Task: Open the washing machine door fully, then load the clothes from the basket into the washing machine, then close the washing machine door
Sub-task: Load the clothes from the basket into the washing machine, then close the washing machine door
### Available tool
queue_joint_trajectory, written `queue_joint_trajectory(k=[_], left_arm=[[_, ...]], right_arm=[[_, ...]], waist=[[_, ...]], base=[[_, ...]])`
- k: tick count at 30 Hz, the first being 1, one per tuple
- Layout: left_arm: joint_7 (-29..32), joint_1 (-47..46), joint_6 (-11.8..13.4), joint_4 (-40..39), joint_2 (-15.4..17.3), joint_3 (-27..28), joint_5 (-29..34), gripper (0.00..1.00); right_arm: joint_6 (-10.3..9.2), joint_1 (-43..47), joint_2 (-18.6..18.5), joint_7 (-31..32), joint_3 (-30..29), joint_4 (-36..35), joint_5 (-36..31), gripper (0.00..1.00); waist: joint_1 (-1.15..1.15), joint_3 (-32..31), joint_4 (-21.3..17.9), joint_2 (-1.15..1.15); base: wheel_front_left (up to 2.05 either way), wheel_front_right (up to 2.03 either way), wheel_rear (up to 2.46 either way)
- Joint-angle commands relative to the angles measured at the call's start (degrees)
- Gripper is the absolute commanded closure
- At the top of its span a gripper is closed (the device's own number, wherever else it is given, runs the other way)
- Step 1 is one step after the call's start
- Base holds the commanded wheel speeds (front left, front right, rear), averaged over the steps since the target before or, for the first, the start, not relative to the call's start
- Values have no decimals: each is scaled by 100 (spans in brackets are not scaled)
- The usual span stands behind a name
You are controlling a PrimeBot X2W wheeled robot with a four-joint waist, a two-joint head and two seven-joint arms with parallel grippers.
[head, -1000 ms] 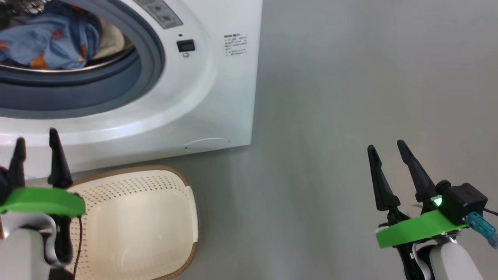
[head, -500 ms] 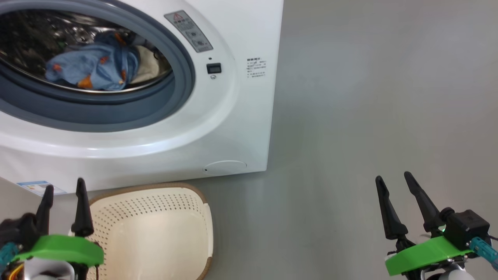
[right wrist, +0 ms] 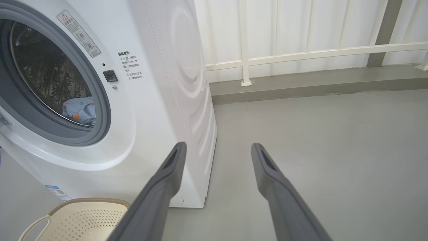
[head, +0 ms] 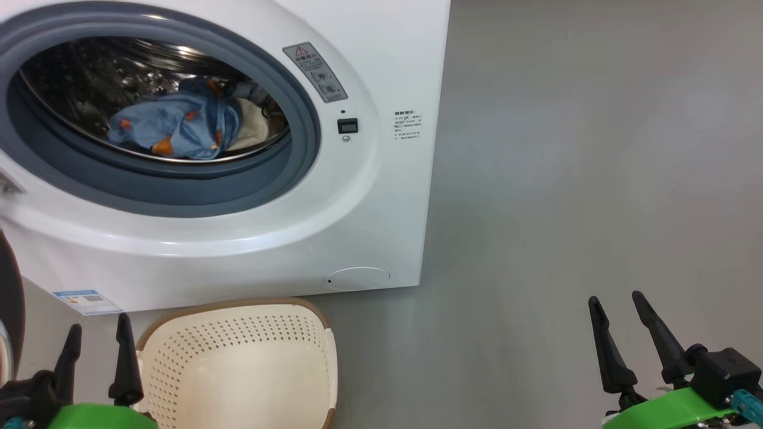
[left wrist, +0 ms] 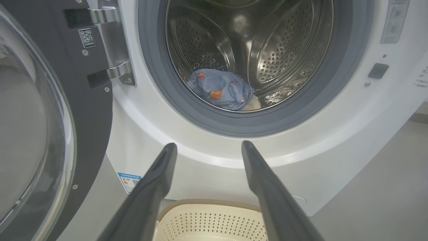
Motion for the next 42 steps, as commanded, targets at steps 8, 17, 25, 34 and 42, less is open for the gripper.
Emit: queue_joint_trajectory(k=[8, 17, 25, 34, 42], left_arm=[[-36, 320, -9, -394, -40, 442, 25, 0], [-36, 372, -9, -450, -83, 418, 28, 0], [-36, 388, -9, -474, -61, 385, 47, 0], [-36, 396, -9, -310, -66, 362, 44, 0], [-36, 388, -9, -224, -45, 338, 25, 0]], right_arm=[[8, 43, -40, -28, 130, -159, 33, 0], [8, 60, -49, -28, 129, -164, 31, 0], [8, 85, -51, -28, 142, -159, 32, 0], [8, 126, -55, -28, 155, -154, 30, 0], [8, 150, -67, -28, 159, -163, 24, 0]], waist=[[0, -98, -75, 0], [0, -94, -76, 0], [0, -117, -74, 0], [0, -131, -40, 0], [0, -160, -13, 0]], base=[[0, 0, 0], [0, 0, 0], [0, 0, 0], [-4, 4, 0], [-87, 87, 0]])
